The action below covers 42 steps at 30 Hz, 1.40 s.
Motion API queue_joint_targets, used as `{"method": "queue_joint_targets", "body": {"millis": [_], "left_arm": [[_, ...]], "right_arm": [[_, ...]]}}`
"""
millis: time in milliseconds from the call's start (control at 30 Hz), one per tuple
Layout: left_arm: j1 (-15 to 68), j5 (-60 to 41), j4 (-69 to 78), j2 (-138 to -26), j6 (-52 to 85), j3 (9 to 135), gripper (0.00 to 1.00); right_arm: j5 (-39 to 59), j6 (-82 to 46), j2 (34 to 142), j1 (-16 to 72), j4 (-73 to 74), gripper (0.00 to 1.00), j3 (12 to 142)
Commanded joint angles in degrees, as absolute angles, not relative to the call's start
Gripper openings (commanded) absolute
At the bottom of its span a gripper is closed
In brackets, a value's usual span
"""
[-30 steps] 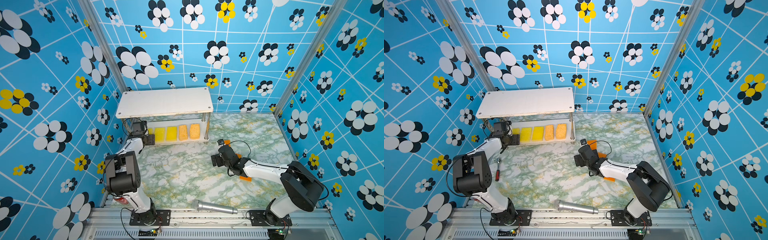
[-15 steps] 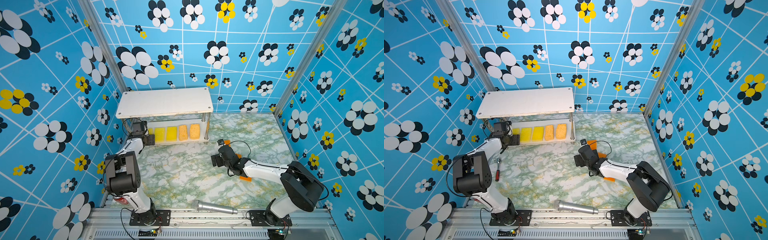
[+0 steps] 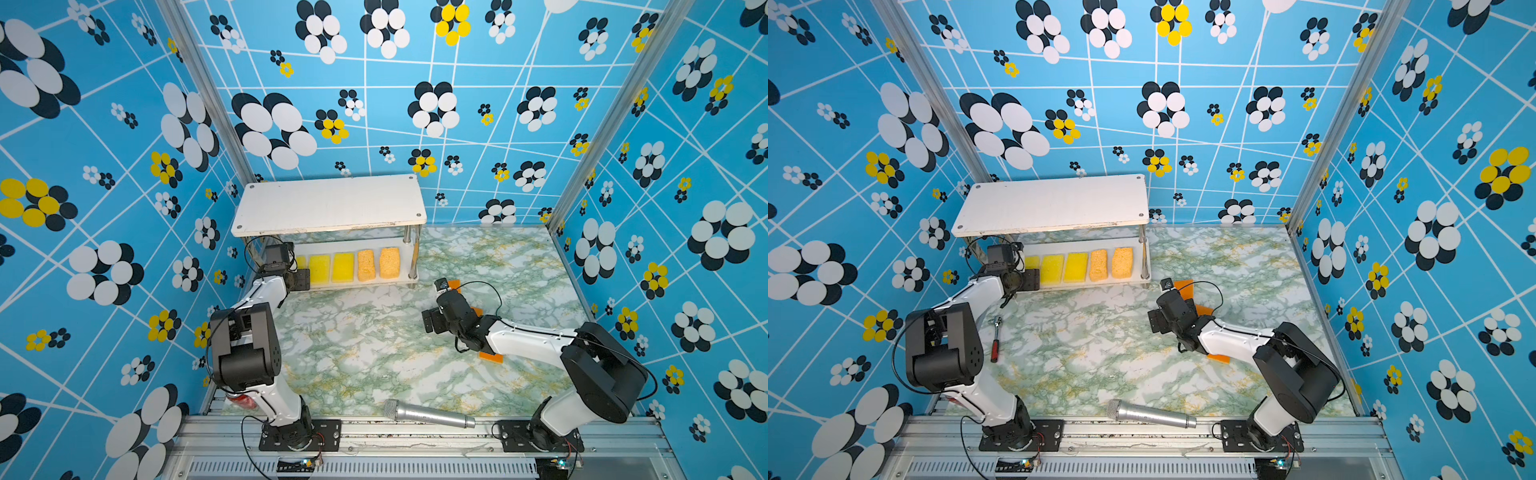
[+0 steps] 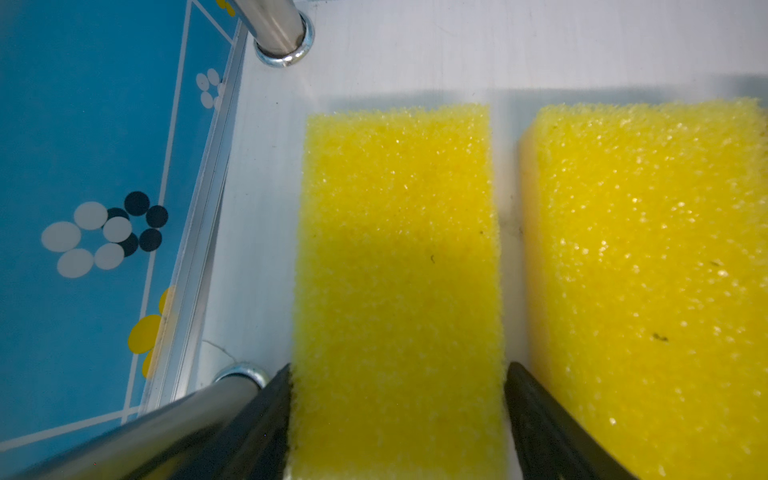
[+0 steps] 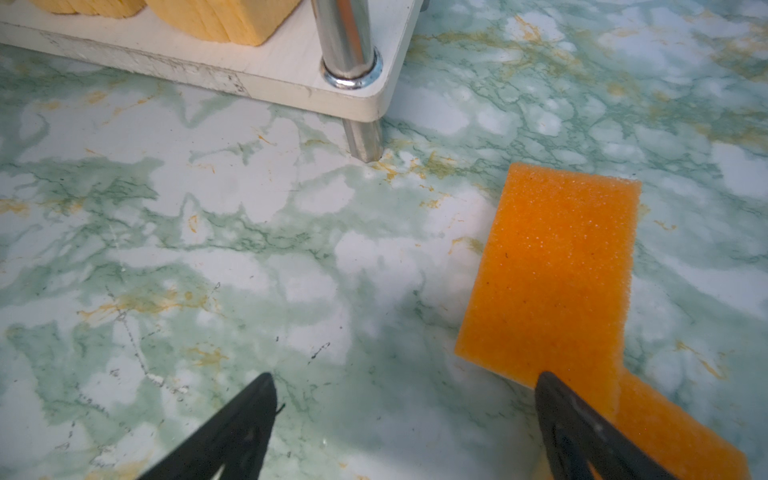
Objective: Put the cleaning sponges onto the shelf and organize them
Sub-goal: 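Press the yellow sponge flat on the shelf and open the left gripper, then withdraw the left gripper from the shelf while the right gripper grasps an orange sponge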
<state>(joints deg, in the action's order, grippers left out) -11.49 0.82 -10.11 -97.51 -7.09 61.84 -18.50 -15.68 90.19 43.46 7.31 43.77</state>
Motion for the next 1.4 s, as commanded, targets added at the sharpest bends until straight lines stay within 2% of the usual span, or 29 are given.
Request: {"method": "queue_joint_targets", "body": {"millis": [0, 933, 1367], "left_arm": [[-11.1, -0.1, -10.7, -96.1, -6.6, 60.3, 0.79], [-11.1, -0.2, -8.8, -92.2, -6.1, 57.9, 0.79], [-8.3, 3.7, -15.9, -87.0, -4.7, 57.7, 0.79]], "right_arm": [[-18.5, -15.9, 90.5, 43.2, 7.5, 0.99, 44.1], [-18.2, -16.2, 90.3, 43.2, 7.7, 0.99, 43.8], [-18.4, -15.7, 88.6, 43.1, 6.2, 0.99, 44.3]]}}
